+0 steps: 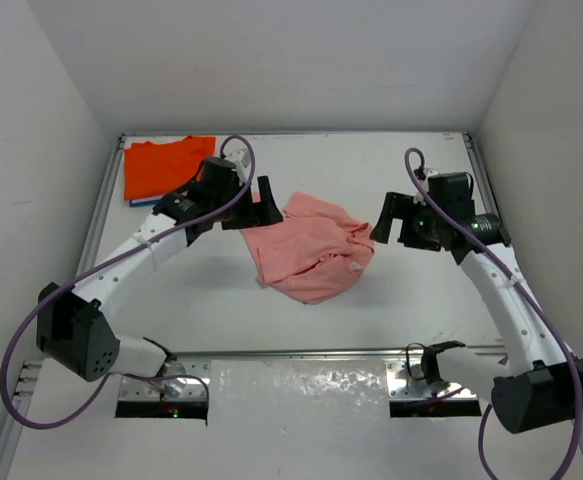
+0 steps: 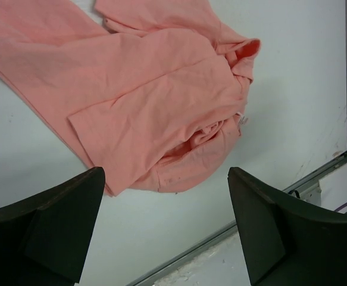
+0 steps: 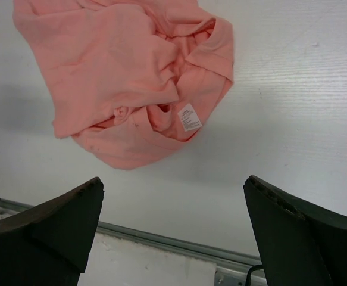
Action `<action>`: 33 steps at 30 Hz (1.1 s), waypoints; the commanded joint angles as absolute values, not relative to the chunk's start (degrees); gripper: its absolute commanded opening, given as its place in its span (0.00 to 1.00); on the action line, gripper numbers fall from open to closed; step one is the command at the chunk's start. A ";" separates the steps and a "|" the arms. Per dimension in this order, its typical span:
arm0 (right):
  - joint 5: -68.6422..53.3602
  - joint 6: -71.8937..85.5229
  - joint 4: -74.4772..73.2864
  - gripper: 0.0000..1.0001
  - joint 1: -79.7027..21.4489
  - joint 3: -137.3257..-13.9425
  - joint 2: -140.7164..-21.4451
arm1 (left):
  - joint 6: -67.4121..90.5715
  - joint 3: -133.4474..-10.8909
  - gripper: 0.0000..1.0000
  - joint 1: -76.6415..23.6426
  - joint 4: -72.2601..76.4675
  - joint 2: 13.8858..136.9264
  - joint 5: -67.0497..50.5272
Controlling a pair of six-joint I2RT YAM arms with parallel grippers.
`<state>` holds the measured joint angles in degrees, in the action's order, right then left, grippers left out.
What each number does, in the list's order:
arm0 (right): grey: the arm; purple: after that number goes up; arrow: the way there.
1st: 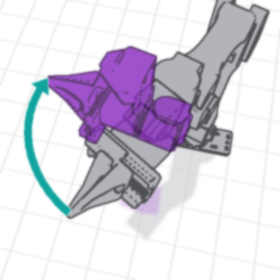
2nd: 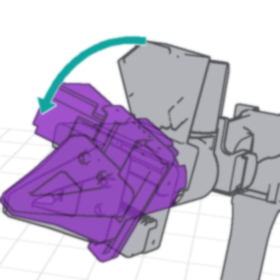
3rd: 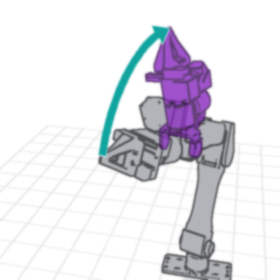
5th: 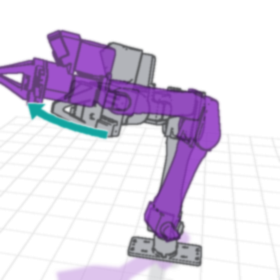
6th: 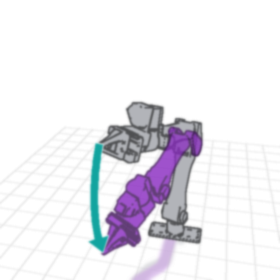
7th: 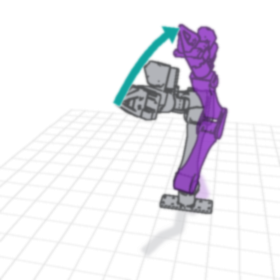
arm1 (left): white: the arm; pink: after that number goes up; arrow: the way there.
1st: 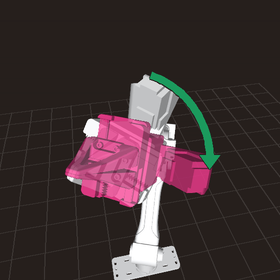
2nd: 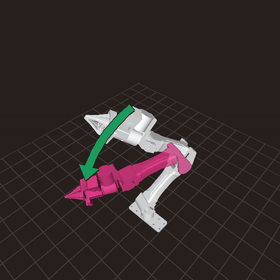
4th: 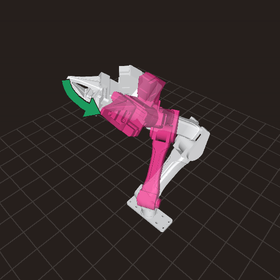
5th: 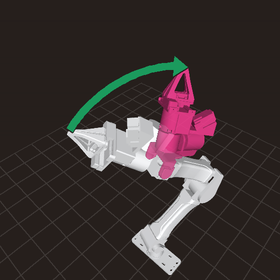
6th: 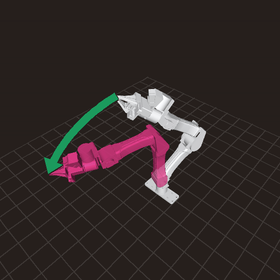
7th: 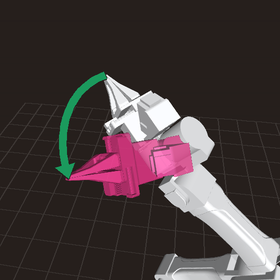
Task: Fold and stack the t-shirts
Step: Flatten out the tshirt
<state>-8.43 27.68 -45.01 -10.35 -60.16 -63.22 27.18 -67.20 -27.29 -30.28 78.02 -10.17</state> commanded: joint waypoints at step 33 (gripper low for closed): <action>-13.19 37.00 -13.36 0.79 -21.97 -43.31 -83.04 | 29.26 -51.42 0.61 -27.42 -14.16 93.86 -17.04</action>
